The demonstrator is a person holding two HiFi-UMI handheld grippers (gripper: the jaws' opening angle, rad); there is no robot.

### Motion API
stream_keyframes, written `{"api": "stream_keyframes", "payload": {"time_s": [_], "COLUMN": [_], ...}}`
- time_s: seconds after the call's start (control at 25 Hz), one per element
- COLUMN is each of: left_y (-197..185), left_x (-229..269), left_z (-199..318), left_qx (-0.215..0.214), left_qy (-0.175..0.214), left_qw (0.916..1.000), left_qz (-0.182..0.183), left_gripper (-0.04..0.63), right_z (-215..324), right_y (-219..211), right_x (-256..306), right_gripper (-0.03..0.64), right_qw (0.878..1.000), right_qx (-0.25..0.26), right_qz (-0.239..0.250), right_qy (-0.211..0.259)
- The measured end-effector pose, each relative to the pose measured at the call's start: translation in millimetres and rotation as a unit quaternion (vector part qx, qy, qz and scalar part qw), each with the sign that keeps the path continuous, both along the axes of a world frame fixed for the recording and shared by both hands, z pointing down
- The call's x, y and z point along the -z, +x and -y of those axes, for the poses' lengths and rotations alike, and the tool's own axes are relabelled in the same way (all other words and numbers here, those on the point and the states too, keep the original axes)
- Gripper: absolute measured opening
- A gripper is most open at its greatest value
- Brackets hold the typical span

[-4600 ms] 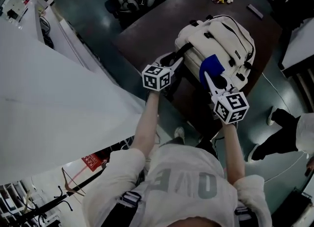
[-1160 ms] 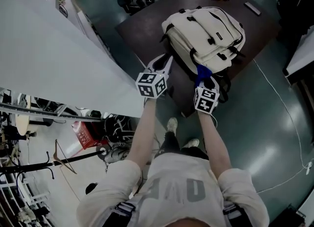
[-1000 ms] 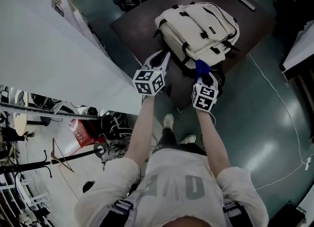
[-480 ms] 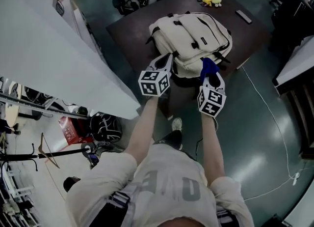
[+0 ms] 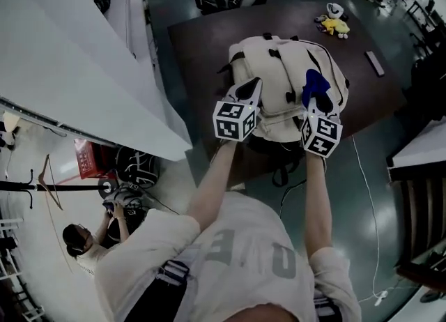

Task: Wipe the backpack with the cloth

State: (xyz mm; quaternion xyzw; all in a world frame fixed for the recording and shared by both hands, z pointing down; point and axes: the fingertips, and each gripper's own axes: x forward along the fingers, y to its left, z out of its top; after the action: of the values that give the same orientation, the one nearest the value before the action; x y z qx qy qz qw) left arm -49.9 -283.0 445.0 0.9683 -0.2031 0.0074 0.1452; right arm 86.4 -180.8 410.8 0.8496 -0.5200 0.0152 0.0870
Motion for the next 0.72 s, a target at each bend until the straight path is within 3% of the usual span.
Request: {"api": "stream_keyframes", "payload": {"time_s": [0.28, 0.52, 0.64, 0.72], "left_y": [8, 15, 18, 19], "left_x": [10, -4, -10, -15], "left_z": [37, 57, 60, 61], "left_qx": [0.038, 0.076, 0.094, 0.106], "left_qy": [0.018, -0.009, -0.010, -0.015], "left_qw": [0.9989, 0.9965, 0.9945, 0.9932], "left_qz": [0.020, 0.035, 0.046, 0.046], "left_gripper": [0.003, 0.003, 0.003, 0.003], "right_z": [93, 195, 241, 267], "right_y": [12, 9, -2, -19], "right_x": [21, 43, 51, 40], "right_gripper": [0.038, 0.038, 0.038, 0.038], "right_qw": [0.996, 0.977, 0.954, 0.919], "right_qx": [0.088, 0.199, 0.267, 0.333], "right_qz": [-0.014, -0.064, -0.117, -0.177], "right_qy": [-0.008, -0.030, -0.063, -0.115]}}
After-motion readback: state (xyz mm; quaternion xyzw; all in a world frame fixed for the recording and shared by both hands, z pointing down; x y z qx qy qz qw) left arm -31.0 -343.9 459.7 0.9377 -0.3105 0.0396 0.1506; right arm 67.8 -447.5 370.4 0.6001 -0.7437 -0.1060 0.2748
